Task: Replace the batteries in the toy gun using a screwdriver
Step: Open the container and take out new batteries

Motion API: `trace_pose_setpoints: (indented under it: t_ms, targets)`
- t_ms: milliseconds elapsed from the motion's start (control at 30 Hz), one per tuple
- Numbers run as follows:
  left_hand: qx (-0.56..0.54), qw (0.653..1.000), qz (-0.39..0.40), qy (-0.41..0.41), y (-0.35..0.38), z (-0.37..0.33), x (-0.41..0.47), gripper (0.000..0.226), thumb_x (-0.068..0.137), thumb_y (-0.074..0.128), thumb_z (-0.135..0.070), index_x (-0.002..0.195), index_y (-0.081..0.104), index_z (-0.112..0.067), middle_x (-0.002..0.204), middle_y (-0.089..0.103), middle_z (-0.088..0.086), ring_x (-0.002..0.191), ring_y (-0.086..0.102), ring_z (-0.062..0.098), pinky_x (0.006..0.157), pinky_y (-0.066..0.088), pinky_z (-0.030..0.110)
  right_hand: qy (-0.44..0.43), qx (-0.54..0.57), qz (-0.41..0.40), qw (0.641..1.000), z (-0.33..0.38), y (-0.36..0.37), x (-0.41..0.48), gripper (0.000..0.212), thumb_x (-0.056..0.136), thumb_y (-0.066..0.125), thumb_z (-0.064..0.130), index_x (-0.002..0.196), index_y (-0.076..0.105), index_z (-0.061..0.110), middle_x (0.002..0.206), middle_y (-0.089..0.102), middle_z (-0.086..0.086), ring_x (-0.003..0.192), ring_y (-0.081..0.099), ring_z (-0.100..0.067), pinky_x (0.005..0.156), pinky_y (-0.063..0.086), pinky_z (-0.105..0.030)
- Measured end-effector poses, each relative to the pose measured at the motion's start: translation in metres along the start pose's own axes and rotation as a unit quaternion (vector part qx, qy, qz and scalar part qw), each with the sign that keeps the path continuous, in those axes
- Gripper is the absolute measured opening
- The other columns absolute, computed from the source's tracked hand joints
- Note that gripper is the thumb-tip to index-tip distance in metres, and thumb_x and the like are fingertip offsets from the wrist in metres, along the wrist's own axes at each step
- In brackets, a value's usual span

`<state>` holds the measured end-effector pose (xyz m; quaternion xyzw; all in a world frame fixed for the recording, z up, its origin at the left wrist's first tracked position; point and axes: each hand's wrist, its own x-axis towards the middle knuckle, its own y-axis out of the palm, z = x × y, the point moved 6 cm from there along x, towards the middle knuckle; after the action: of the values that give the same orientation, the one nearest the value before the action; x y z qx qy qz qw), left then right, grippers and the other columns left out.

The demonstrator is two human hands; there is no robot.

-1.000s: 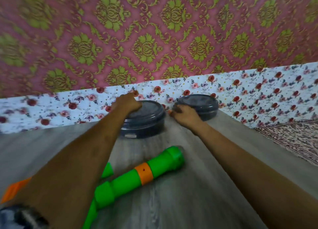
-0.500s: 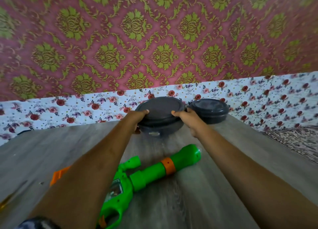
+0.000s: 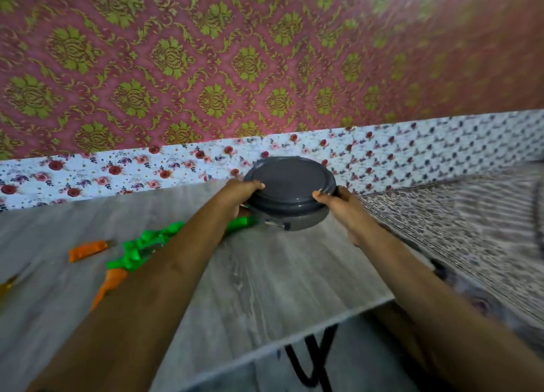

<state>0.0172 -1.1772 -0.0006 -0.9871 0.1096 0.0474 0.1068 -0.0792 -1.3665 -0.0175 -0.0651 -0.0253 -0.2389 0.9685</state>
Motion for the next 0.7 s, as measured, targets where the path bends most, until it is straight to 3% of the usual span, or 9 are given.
trace_pose_setpoints:
  t_ms: [133, 233, 467, 533, 600, 633, 700]
  targets:
    - [-0.027, 0.998, 0.025, -0.048, 0.037, 0.035, -0.041, 0.021, 0.091, 0.059, -0.019, 0.107, 0.050, -0.009, 0.087, 0.055, 0.008, 0.071, 0.053, 0.017, 0.058, 0.048, 0.030, 0.012, -0.023, -0.020, 0.999, -0.024, -0.039, -0.043, 0.050, 0.083, 0.065, 0.028, 0.130, 0.050, 0.017, 0.124, 0.056, 0.000, 0.113, 0.051, -0.019, 0.089, 0.038, -0.028]
    - [-0.028, 0.997, 0.041, -0.066, 0.052, 0.050, -0.060, 0.012, 0.092, 0.058, -0.020, 0.099, 0.053, -0.011, 0.079, 0.053, 0.005, 0.067, 0.051, 0.014, 0.056, 0.047, 0.027, 0.021, -0.035, -0.019, 0.999, -0.036, -0.055, -0.062, 0.049, 0.084, 0.065, 0.025, 0.130, 0.049, 0.015, 0.127, 0.055, -0.001, 0.114, 0.050, -0.019, 0.093, 0.037, -0.029]
    - [-0.013, 0.997, 0.058, -0.058, 0.064, 0.054, -0.077, 0.040, 0.091, 0.060, -0.023, 0.124, 0.053, -0.002, 0.095, 0.059, 0.010, 0.071, 0.055, 0.014, 0.055, 0.048, 0.025, 0.040, 0.007, -0.020, 0.999, -0.051, -0.071, -0.079, 0.048, 0.086, 0.063, 0.023, 0.130, 0.048, 0.009, 0.127, 0.055, -0.006, 0.103, 0.051, -0.016, 0.089, 0.039, -0.029]
    - [0.001, 0.996, 0.070, -0.058, 0.064, 0.053, -0.080, 0.044, 0.092, 0.059, -0.026, 0.128, 0.050, -0.003, 0.101, 0.060, 0.010, 0.079, 0.057, 0.017, 0.060, 0.049, 0.026, 0.040, 0.005, -0.016, 0.999, -0.049, -0.070, -0.083, 0.053, 0.084, 0.065, 0.029, 0.131, 0.047, 0.011, 0.131, 0.054, -0.005, 0.110, 0.051, -0.018, 0.096, 0.039, -0.030]
    - [0.075, 0.995, 0.065, -0.026, 0.062, 0.051, -0.079, 0.055, 0.091, 0.059, -0.031, 0.137, 0.041, -0.005, 0.128, 0.053, 0.013, 0.105, 0.054, 0.024, 0.081, 0.048, 0.032, 0.036, -0.026, 0.001, 0.999, -0.053, -0.069, -0.086, 0.075, 0.075, 0.071, 0.044, 0.137, 0.039, 0.016, 0.136, 0.048, 0.002, 0.123, 0.046, -0.019, 0.106, 0.035, -0.035]
    - [0.139, 0.988, 0.057, 0.015, 0.059, 0.046, -0.078, 0.064, 0.091, 0.060, -0.033, 0.143, 0.032, -0.007, 0.142, 0.042, 0.012, 0.121, 0.047, 0.027, 0.094, 0.042, 0.034, 0.031, -0.051, 0.012, 0.998, -0.055, -0.069, -0.088, 0.087, 0.070, 0.073, 0.048, 0.141, 0.032, 0.019, 0.138, 0.042, 0.007, 0.128, 0.040, -0.019, 0.109, 0.031, -0.037]
    - [0.259, 0.954, 0.060, 0.136, 0.056, 0.028, -0.083, 0.076, 0.088, 0.063, -0.033, 0.149, 0.022, -0.013, 0.154, 0.027, 0.007, 0.138, 0.031, 0.026, 0.108, 0.030, 0.033, 0.001, -0.096, 0.043, 0.994, -0.056, -0.065, -0.094, 0.101, 0.070, 0.077, 0.037, 0.146, 0.013, 0.020, 0.136, 0.034, 0.007, 0.132, 0.031, -0.017, 0.109, 0.025, -0.034]
